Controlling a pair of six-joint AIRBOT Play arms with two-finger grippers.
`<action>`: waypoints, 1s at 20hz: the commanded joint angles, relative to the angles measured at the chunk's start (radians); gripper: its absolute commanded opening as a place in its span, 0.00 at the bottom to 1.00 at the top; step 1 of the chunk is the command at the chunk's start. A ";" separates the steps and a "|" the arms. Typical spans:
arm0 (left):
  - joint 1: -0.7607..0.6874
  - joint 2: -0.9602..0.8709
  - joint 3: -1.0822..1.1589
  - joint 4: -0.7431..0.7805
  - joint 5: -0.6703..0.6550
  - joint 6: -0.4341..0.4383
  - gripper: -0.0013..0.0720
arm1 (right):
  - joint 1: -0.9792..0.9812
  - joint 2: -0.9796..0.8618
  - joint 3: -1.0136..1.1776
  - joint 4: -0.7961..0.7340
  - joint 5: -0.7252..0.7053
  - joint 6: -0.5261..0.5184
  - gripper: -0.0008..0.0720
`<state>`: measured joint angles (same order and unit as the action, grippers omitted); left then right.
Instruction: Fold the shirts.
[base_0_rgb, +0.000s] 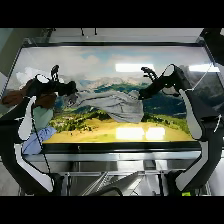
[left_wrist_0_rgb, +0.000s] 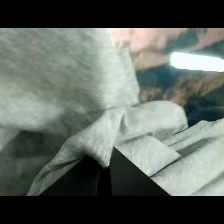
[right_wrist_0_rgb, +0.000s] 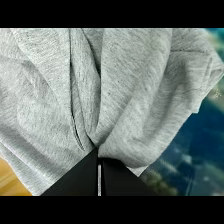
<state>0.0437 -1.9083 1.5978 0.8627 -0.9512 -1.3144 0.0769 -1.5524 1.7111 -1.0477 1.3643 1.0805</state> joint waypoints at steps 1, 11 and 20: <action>-0.008 0.003 0.113 -0.100 -0.066 -0.002 0.03 | -0.001 0.011 0.000 -0.015 -0.029 -0.003 0.03; -0.007 0.608 0.355 -0.128 -0.340 0.008 0.03 | -0.126 0.596 0.000 -0.082 -0.341 0.017 0.03; -0.005 1.038 0.121 0.010 -0.418 -0.086 0.03 | -0.144 0.928 -0.002 0.018 -0.390 -0.141 0.03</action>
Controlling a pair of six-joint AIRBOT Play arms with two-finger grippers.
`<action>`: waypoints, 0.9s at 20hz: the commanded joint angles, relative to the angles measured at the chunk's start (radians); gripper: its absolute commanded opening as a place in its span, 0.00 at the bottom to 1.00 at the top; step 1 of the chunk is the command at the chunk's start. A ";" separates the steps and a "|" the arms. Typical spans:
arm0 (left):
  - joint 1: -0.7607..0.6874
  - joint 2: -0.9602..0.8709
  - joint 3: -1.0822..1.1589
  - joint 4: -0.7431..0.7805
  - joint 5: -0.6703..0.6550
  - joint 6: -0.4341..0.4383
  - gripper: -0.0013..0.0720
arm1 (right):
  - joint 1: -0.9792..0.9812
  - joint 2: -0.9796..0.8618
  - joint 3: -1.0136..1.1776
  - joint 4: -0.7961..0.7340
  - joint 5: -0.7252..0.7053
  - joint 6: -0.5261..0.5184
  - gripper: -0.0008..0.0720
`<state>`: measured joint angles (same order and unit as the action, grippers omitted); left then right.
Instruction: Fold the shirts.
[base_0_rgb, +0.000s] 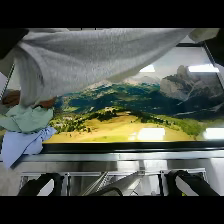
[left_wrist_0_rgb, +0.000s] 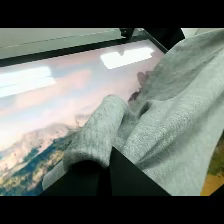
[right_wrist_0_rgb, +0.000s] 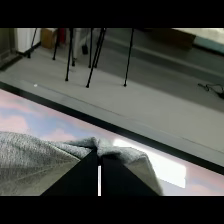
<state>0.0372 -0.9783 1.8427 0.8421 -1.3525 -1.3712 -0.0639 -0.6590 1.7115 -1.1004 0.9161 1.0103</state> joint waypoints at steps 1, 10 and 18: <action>0.001 0.130 -0.213 0.030 -0.011 -0.030 0.03 | -0.003 -0.004 -0.004 0.134 0.126 -0.092 0.03; -0.001 -0.073 -0.806 0.013 0.314 0.097 0.03 | 0.003 -0.464 -0.140 0.286 0.242 -0.125 0.03; -0.001 -0.492 -0.521 -0.214 0.399 0.265 0.03 | 0.017 -0.569 -0.140 0.332 0.097 -0.170 0.03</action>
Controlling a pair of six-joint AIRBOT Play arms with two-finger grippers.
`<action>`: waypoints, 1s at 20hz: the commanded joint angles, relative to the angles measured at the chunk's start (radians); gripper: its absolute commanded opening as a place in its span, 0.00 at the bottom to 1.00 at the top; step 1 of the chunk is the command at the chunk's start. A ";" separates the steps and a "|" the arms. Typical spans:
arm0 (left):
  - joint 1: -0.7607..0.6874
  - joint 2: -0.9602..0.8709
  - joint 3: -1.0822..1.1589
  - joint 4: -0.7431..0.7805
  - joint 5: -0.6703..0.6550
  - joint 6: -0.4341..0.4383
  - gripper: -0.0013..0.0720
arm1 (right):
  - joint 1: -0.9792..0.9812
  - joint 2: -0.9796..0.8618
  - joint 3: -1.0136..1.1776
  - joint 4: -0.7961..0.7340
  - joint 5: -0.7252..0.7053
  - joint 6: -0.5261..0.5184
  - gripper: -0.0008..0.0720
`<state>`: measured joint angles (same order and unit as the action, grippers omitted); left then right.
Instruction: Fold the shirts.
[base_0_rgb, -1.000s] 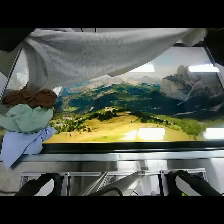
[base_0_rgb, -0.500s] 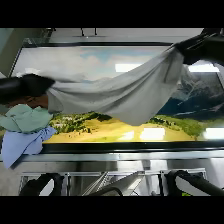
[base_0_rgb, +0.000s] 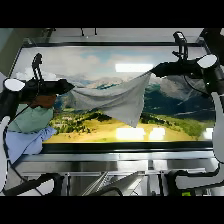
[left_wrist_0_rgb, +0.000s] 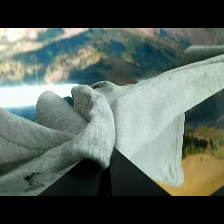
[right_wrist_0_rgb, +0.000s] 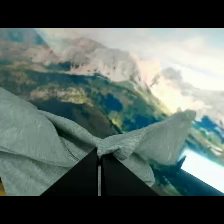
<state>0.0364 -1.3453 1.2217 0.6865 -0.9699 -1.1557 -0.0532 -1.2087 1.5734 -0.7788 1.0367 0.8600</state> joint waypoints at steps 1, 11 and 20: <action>0.000 -0.161 0.136 -0.058 -0.012 0.049 0.03 | 0.006 -0.021 -0.007 0.003 0.014 -0.013 0.03; 0.006 -0.341 0.169 -0.050 0.003 0.050 0.99 | 0.003 -0.096 -0.168 -0.068 -0.097 0.009 0.22; 0.070 -0.340 0.241 0.096 -0.131 -0.039 0.96 | -0.253 -0.063 -0.241 -0.231 0.246 0.414 0.48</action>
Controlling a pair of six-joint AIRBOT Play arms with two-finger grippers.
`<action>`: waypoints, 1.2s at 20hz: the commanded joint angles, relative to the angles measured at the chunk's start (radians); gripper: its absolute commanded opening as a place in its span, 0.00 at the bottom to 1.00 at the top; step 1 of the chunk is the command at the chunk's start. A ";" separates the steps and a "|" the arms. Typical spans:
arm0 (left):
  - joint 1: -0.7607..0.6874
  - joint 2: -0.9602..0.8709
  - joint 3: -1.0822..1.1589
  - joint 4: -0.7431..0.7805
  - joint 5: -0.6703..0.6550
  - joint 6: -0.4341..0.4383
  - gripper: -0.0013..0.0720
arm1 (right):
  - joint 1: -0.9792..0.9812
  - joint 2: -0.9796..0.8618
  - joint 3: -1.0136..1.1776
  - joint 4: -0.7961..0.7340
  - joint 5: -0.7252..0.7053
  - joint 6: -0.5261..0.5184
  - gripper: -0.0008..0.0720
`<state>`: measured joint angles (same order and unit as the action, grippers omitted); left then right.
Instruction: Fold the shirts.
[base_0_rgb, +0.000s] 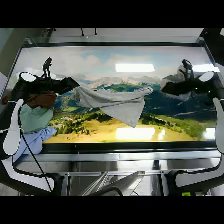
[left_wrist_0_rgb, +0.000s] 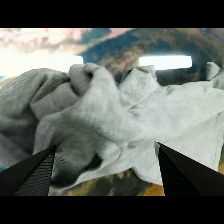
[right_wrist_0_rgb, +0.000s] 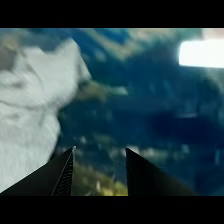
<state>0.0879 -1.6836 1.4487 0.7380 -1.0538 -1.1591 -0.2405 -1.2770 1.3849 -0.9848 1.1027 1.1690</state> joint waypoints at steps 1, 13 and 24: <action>0.013 -0.002 0.014 0.044 -0.042 -0.036 0.96 | -0.060 0.014 -0.103 -0.023 0.199 0.120 0.49; -0.117 -0.002 0.015 0.047 0.198 -0.039 0.61 | 0.398 -0.090 -0.384 0.200 -0.135 0.100 0.66; -0.092 0.029 0.169 0.046 0.057 -0.052 0.03 | 0.245 0.135 -0.140 0.246 -0.007 -0.070 0.03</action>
<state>-0.0277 -1.6783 1.5345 0.7895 -0.9173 -1.1957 0.0906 -1.2369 1.1381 -0.7231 1.0229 1.1126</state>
